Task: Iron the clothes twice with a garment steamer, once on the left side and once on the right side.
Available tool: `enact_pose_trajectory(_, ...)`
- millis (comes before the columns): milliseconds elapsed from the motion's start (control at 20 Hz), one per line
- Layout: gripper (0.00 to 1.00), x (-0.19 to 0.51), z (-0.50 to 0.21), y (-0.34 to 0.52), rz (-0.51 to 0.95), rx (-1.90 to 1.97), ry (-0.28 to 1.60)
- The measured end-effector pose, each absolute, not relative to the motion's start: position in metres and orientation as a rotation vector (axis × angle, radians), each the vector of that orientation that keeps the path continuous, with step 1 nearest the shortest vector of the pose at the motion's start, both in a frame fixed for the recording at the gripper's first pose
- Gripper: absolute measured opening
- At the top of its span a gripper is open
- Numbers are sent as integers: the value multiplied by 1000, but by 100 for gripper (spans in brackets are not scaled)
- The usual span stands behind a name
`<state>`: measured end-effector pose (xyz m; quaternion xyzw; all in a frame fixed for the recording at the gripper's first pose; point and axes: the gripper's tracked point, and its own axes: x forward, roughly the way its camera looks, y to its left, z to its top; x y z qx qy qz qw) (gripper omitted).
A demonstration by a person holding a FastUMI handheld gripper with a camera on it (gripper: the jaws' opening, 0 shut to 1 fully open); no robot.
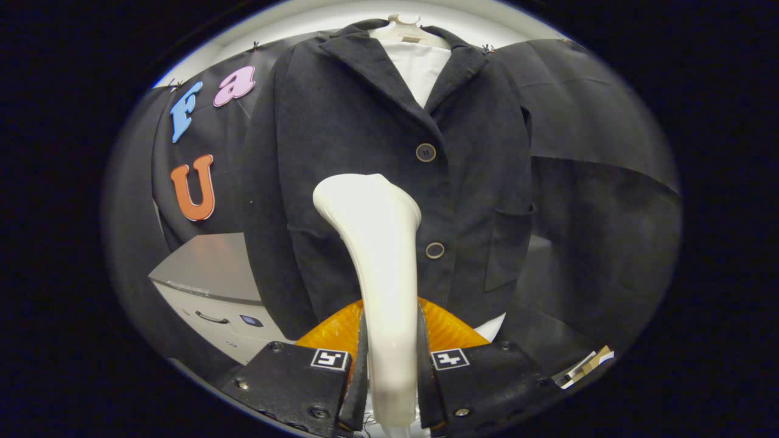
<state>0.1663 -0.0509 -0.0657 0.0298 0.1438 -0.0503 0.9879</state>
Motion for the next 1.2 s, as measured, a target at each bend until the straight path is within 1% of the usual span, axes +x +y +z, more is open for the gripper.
enact_pose_trajectory(750,36,159,-143,-54,-89,78,404)
enact_pose_trajectory(1200,36,151,-193,-70,-85,93,513)
